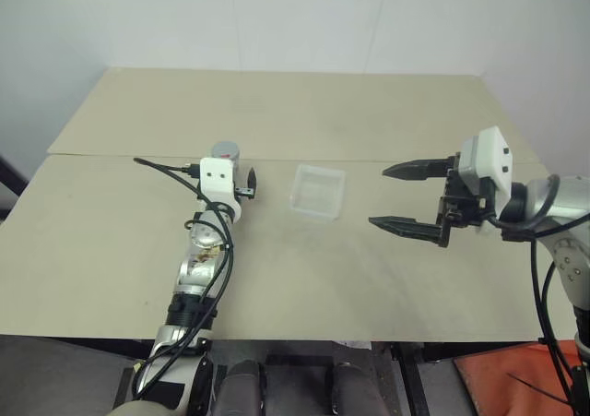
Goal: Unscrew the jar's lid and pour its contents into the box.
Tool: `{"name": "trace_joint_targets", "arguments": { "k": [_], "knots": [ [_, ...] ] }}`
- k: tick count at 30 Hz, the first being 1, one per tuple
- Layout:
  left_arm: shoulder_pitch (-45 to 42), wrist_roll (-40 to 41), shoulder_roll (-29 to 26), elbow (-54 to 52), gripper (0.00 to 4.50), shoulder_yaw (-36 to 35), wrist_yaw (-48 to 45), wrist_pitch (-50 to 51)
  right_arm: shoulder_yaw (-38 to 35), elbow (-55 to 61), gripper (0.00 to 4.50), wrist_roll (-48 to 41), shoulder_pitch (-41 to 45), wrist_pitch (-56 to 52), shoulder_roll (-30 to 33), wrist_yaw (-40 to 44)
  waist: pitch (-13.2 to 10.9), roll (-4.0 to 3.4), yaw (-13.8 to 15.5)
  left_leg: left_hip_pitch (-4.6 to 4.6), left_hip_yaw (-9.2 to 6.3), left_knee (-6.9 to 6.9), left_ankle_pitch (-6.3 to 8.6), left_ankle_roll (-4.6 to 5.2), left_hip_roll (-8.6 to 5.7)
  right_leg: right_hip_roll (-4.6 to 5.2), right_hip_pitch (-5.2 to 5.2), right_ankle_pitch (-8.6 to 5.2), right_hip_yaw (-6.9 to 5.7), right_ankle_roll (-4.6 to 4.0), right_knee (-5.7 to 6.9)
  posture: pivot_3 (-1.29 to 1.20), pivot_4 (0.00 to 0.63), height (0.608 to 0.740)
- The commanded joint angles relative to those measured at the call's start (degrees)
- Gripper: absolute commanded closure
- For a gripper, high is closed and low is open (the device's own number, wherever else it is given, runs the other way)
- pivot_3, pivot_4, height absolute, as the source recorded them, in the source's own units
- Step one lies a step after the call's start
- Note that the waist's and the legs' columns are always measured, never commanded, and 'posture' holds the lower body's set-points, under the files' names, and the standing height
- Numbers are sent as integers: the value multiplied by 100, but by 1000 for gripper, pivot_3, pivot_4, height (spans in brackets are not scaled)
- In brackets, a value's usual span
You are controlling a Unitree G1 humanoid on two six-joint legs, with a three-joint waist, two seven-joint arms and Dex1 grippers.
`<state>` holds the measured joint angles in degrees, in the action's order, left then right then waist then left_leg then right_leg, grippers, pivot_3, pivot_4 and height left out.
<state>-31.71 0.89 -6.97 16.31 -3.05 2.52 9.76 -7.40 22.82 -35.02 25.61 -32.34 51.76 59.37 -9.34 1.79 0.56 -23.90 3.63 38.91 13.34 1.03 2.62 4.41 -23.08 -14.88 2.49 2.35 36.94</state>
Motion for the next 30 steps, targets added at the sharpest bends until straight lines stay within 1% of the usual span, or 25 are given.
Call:
{"name": "trace_joint_targets", "arguments": {
  "k": [1, 6, 9, 13, 14, 15, 16, 18, 21, 22, 24, 26, 27, 29, 30],
  "knots": [
    [-255, -135, 63, 239, 35, -13, 184, -290, -215, 213, 0, -76, -19, 9, 70, -63, 0, 0, 6, 0, 0, 0, 0, 0, 0, 0, 0, 0, -1, 0, 0, 0, 150, 740],
    [-486, -155, 170, 652, 35, -95, 411, -420, -257, 291, 0, -93, -100, -17, 78, -130, -1, 1, 13, -2, 1, 0, 0, 0, 0, 0, 1, 0, -2, 1, -1, 0, 150, 740],
    [-551, -160, 190, 796, 594, -103, 442, -510, -292, 324, 0, -120, -123, -39, 89, -145, -1, 1, 13, -7, 1, 1, 0, 0, -2, 1, -3, 1, -3, 1, -1, 0, 150, 740],
    [-606, -85, 192, 929, 1781, -162, 410, -554, -292, 333, 0, -121, -90, -74, 96, -172, 0, 1, 9, -7, 2, 1, 0, 0, -1, 1, -3, 1, -4, 1, 0, 0, 150, 740],
    [-602, -87, 189, 952, 2135, -168, 411, -578, -301, 341, 0, -129, -89, -85, 99, -175, 0, 1, 7, -7, 2, 1, 0, 0, -1, 1, -3, 1, -4, 1, 0, 0, 150, 740],
    [-604, -117, 181, 986, 2407, -168, 436, -613, -308, 347, 0, -136, -87, -94, 96, -183, -1, 1, 9, -7, 2, 1, 0, 0, -1, 1, -3, 1, -4, 1, 0, 0, 150, 740],
    [-601, -132, 180, 1008, 2541, -174, 458, -639, -320, 358, 0, -142, -98, -101, 97, -188, -1, 1, 10, -7, 2, 1, 0, 0, -1, 1, -3, 1, -4, 1, 0, 0, 150, 740],
    [-577, -146, 144, 975, 2541, -161, 414, -677, -333, 372, 0, -143, -117, -104, 98, -197, -1, 1, 10, -7, 3, 1, 0, 0, -2, 1, -3, 1, -4, 1, 0, 0, 150, 740],
    [-478, -69, -44, 548, 2541, -103, 6, -553, -326, 375, 0, -130, -111, -87, 74, -228, -1, 1, 2, -7, 5, 1, 0, -1, -1, 0, -4, 1, -5, 1, 1, 0, 150, 740],
    [-445, -23, -136, 377, 2541, -90, -178, -445, -320, 371, 0, -132, -104, -74, 54, -243, -1, 1, -6, -8, 6, 1, 0, -1, -1, 0, -6, 1, -5, 1, 1, 0, 150, 740],
    [-292, 260, -604, -348, 2541, -18, -1053, 52, -277, 360, 0, -156, -58, -51, -21, -278, -1, 1, -19, -11, 5, 0, -1, -1, 0, 0, -10, 1, -4, 1, 2, 0, 150, 740],
    [-148, 677, -1134, -1071, 2541, -27, -1907, 669, -197, 330, 0, -160, 17, -17, -108, -289, -1, 1, -55, -16, 6, 0, -2, -3, 2, -3, -16, 1, -4, 1, 3, 0, 150, 740],
    [-89, 965, -1506, -1435, 2541, -83, -2395, 1035, -126, 295, 0, -159, 93, 5, -186, -300, -1, 1, -72, -16, 6, 0, -2, -4, 5, -3, -18, 1, -4, 1, 5, 0, 150, 740],
    [-24, 1363, -2013, -1848, 2541, -150, -3049, 1508, -5, 232, 0, -135, 219, 25, -317, -331, -1, 0, -101, -14, 4, 0, -4, -7, 7, -4, -17, 1, -4, 1, 7, 0, 150, 740],
    [9, 1726, -2416, -2094, 2541, -182, -3687, 1747, 103, 173, 0, -144, 379, 2, -461, -378, -1, 0, -110, -12, 3, 0, -5, -8, 7, -3, -16, 0, -4, 1, 8, 0, 150, 740]
  ]
}}
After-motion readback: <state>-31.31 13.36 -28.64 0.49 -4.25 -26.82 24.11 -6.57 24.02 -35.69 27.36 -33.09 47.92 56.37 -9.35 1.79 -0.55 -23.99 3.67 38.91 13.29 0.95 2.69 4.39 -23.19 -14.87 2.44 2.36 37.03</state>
